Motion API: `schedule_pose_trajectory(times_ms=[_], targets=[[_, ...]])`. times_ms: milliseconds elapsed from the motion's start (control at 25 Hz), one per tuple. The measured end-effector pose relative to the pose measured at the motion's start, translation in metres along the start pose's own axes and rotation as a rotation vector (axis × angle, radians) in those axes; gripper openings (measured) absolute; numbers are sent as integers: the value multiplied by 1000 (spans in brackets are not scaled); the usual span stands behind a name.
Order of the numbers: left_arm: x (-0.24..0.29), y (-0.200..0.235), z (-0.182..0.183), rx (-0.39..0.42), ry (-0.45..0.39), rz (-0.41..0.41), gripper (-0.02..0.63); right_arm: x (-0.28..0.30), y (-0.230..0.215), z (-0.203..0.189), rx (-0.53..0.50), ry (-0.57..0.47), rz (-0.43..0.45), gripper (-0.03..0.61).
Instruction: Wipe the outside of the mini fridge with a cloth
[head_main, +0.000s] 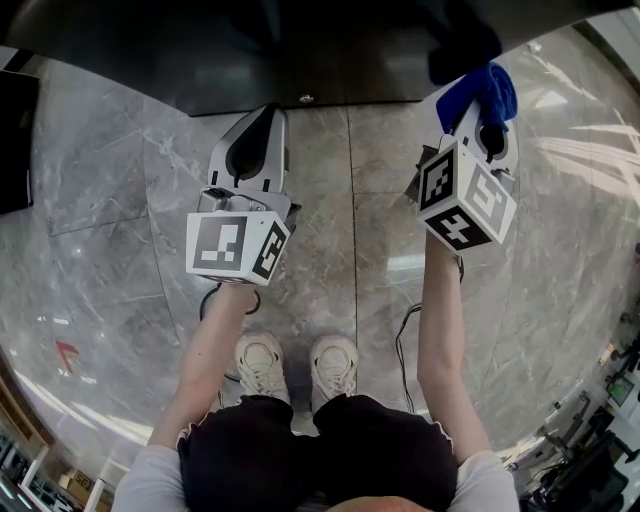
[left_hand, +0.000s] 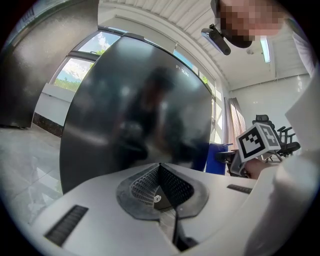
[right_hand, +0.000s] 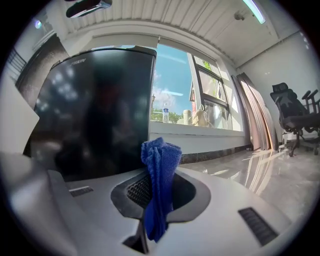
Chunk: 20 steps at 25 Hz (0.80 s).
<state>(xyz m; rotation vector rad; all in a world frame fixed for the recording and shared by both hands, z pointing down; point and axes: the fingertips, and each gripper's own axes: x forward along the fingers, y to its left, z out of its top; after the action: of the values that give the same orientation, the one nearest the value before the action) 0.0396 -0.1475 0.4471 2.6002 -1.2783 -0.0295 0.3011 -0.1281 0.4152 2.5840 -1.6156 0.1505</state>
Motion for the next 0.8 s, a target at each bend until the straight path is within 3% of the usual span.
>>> schedule_pose_trajectory(times_ms=[120, 400, 560, 800], targets=[[-5, 7, -1, 14, -4, 20, 3, -18, 23, 1, 45, 3, 54, 64], [-27, 35, -5, 34, 12, 77, 3, -53, 113, 19, 72, -37, 278, 64], [-44, 72, 7, 26, -21, 155, 3, -70, 172, 26, 94, -50, 416, 64], [-75, 125, 18, 42, -49, 268, 3, -109, 267, -1, 68, 15, 630, 64]])
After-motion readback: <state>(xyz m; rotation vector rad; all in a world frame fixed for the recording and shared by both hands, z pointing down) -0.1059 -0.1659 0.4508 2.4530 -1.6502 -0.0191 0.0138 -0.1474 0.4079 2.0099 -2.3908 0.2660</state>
